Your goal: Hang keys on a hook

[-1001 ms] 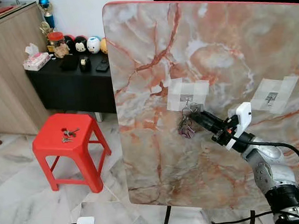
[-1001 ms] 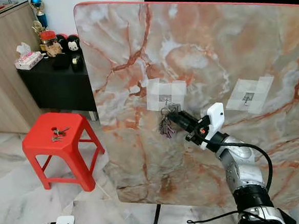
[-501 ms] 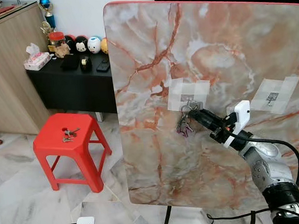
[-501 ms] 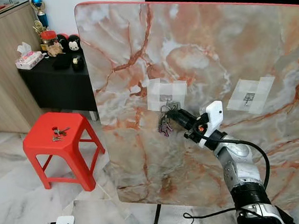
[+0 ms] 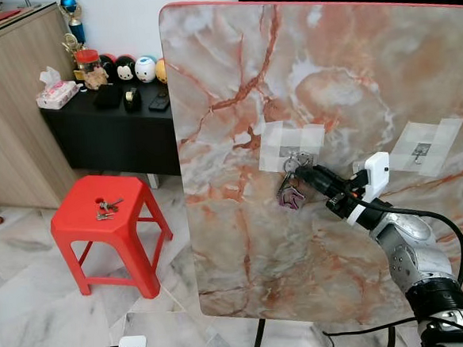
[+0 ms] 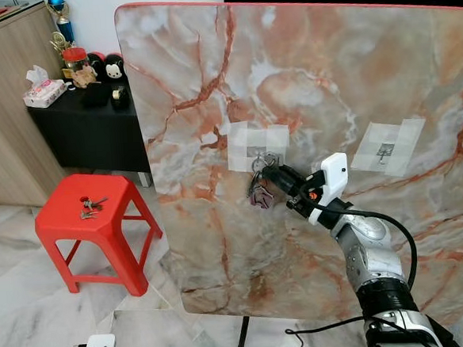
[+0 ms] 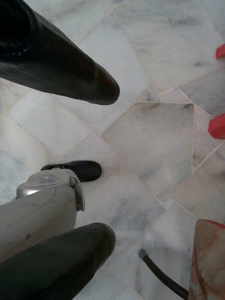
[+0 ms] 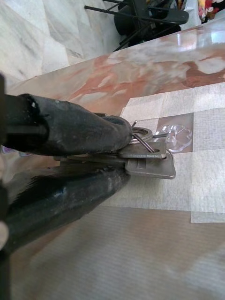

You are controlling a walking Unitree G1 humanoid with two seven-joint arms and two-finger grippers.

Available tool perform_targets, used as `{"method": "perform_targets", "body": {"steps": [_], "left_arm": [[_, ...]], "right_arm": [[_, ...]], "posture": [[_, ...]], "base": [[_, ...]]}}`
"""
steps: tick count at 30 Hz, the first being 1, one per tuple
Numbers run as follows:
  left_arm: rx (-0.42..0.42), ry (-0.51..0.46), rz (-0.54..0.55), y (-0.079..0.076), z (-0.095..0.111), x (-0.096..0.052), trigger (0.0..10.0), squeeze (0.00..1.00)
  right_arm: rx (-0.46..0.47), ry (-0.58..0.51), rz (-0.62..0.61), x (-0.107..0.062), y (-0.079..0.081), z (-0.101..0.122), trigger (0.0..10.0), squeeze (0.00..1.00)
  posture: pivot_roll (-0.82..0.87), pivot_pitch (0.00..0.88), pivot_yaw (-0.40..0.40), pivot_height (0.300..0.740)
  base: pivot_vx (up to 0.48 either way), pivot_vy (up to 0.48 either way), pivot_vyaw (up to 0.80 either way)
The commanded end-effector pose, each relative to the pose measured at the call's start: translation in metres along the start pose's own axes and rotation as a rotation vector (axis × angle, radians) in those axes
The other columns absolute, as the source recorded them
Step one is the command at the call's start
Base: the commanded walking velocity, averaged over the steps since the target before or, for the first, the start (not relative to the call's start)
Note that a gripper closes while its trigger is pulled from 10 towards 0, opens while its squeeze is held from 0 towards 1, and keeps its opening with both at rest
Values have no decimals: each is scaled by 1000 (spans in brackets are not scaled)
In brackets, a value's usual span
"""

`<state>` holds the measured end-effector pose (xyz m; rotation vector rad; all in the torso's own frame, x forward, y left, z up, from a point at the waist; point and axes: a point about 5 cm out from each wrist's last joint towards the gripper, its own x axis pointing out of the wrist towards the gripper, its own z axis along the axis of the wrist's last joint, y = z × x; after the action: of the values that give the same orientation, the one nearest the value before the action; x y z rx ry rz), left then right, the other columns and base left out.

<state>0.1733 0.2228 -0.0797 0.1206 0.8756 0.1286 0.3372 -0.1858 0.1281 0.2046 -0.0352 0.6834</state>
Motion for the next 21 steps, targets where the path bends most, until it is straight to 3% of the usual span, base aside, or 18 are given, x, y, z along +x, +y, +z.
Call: {"method": "perform_targets", "body": {"steps": [1, 21], "left_arm": [[1, 13, -2, -1, -2, 0, 10000, 0], [7, 1, -2, -1, 1, 0, 10000, 0]], "right_arm": [[-27, -18, -15, 0, -4, 7, 10000, 0], [-3, 7, -22, -4, -4, -4, 10000, 0]], "posture": [[80, 0, -95, 740], [82, 0, -92, 740]], "base": [[0, 0, 0], [0, 0, 0]]}}
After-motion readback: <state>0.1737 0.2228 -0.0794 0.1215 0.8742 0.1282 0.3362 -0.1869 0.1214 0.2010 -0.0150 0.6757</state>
